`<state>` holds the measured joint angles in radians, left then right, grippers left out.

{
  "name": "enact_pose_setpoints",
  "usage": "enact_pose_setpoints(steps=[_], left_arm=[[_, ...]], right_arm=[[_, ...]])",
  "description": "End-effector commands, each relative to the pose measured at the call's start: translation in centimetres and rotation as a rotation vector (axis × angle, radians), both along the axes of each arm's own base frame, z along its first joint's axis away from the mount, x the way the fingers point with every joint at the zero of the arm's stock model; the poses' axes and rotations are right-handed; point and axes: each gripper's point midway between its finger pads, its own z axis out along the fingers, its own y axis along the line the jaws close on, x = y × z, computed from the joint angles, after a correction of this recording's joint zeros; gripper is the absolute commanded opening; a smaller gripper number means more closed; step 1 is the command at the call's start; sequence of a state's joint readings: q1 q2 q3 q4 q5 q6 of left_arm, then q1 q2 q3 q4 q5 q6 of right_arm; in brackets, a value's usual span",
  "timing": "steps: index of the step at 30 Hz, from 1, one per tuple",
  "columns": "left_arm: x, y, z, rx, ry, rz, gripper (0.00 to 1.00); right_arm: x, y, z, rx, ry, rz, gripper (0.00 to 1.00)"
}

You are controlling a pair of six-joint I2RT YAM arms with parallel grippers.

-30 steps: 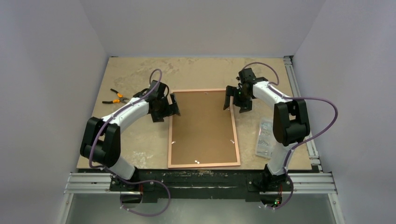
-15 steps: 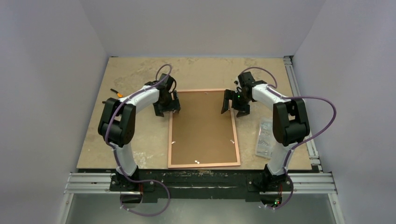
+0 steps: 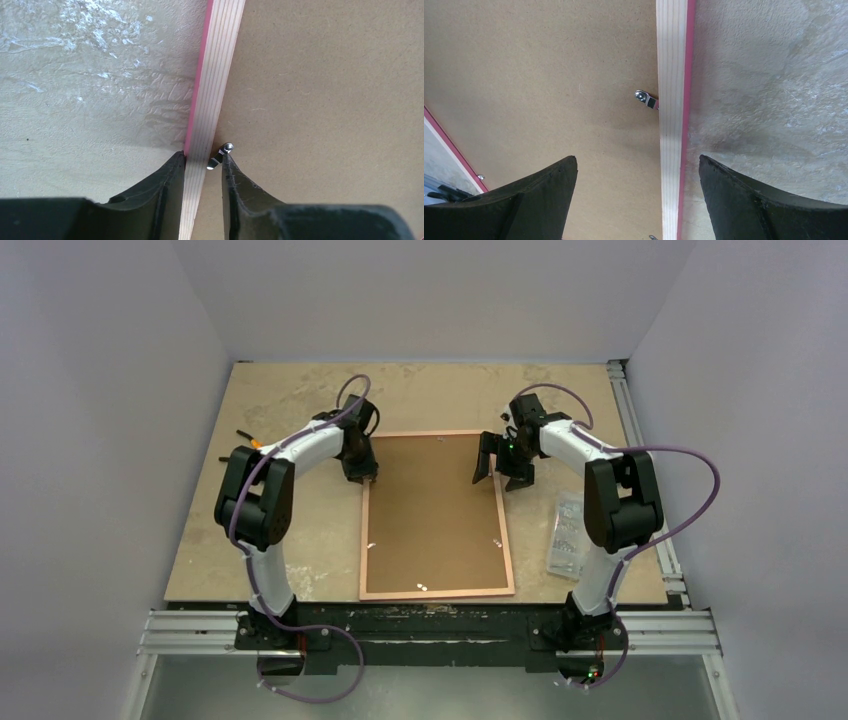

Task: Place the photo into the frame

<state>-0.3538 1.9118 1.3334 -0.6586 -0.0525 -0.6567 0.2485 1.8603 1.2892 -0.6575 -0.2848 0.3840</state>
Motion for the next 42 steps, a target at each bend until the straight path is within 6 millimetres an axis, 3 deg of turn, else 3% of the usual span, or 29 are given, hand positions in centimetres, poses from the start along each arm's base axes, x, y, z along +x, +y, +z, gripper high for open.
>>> enact_pose_setpoints(steps=[1,5,14,15,18,19,21,32,42], left_arm=[[-0.5,1.7,-1.5,0.062,0.05,0.001,0.17],[-0.6,1.8,-1.8,0.063,0.063,0.001,0.0],[0.1,0.6,-0.6,-0.141,0.007,0.008,0.0],[0.3,0.4,-0.1,-0.166,-0.013,0.004,0.05],[0.5,0.1,1.2,-0.22,-0.053,-0.003,0.44],[0.4,0.1,1.4,-0.229,-0.06,-0.002,0.53],[0.4,0.4,1.8,-0.227,-0.072,0.012,0.59],[0.8,3.0,1.0,-0.085,-0.065,0.075,0.48],[0.7,2.8,-0.6,0.002,0.004,0.018,0.45]], right_arm=[[0.3,0.6,0.9,0.033,-0.027,0.02,0.9],[0.3,0.6,0.9,0.032,-0.028,0.021,0.9],[-0.3,0.3,1.0,0.024,-0.032,0.029,0.9],[-0.4,0.3,1.1,0.026,-0.035,0.029,0.9],[-0.5,0.3,1.2,0.029,-0.034,0.032,0.9],[-0.5,0.3,1.2,0.03,-0.036,0.031,0.9],[-0.6,0.3,1.1,0.03,-0.033,0.033,0.9],[-0.9,0.4,0.6,0.032,-0.018,0.042,0.89],[-0.9,0.4,0.5,0.033,-0.011,0.045,0.89]])
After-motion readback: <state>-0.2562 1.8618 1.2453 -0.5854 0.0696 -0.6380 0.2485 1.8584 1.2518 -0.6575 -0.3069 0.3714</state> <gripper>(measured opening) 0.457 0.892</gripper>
